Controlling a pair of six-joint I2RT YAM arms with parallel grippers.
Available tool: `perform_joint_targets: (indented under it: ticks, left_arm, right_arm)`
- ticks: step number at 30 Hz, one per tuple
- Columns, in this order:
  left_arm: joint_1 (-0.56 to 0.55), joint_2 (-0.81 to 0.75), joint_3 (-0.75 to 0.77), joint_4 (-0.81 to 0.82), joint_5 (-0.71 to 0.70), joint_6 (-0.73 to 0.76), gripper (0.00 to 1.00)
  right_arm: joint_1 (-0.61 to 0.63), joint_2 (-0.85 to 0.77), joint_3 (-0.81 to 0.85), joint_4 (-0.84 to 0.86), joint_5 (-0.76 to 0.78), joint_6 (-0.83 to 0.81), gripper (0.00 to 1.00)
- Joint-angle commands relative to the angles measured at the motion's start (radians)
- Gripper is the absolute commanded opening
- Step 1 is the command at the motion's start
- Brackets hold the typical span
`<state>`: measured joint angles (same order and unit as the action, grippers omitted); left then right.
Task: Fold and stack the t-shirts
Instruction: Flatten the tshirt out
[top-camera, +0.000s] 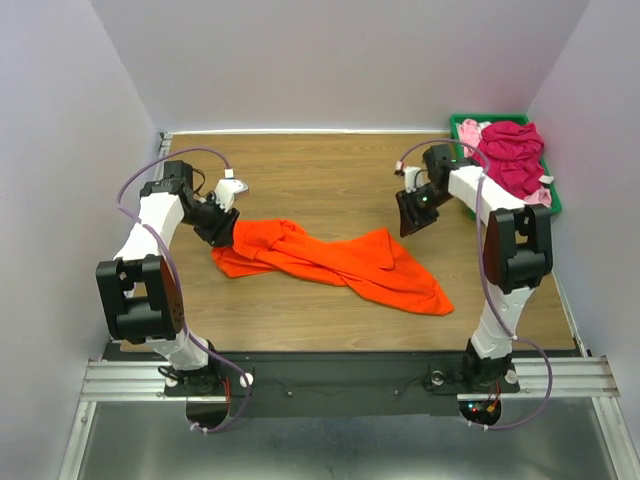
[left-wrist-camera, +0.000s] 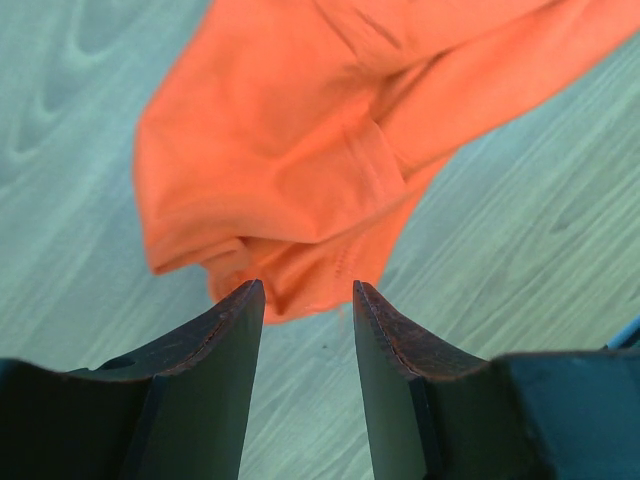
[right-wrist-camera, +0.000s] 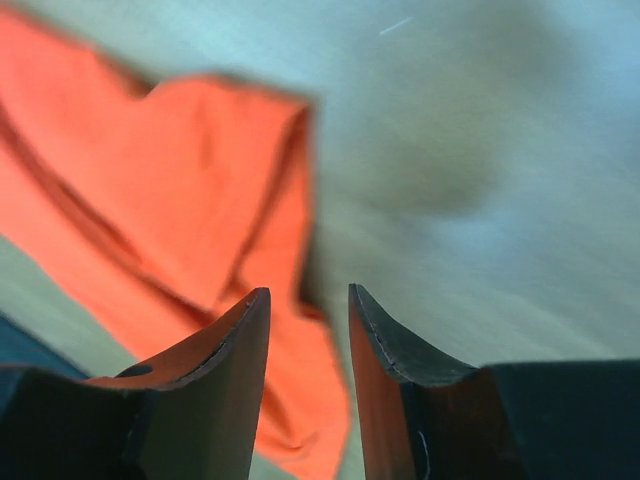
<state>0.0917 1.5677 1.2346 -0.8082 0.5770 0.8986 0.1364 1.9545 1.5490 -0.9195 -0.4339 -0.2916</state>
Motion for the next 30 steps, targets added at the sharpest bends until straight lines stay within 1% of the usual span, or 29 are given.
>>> perform_joint_targets:
  ticks: [1, 3, 7, 10, 22, 30]
  left_arm:
    - [-0.004, -0.061, -0.029, -0.025, 0.037, 0.016, 0.52]
    - [-0.004, -0.066, -0.035, -0.022, 0.038, 0.005, 0.52]
    - [-0.009, -0.067, -0.046, -0.014, 0.038, -0.004, 0.52]
    - [-0.013, -0.074, -0.050, 0.004, 0.043, -0.021, 0.52]
    - [-0.024, -0.103, -0.084, 0.037, 0.023, -0.036, 0.52]
    - [-0.023, -0.098, -0.089, 0.055, 0.024, -0.052, 0.53]
  right_arm:
    - [0.081, -0.100, -0.110, -0.004, -0.042, 0.026, 0.43]
    - [0.104, -0.132, -0.188, 0.016, -0.039, 0.044, 0.43]
    - [0.108, -0.166, -0.249, 0.021, -0.043, 0.077, 0.43]
    - [0.109, -0.158, -0.279, 0.031, -0.063, 0.095, 0.46]
    - [0.127, -0.078, -0.299, 0.114, -0.140, 0.167, 0.46]
    - [0.126, -0.040, -0.296, 0.122, -0.181, 0.177, 0.44]
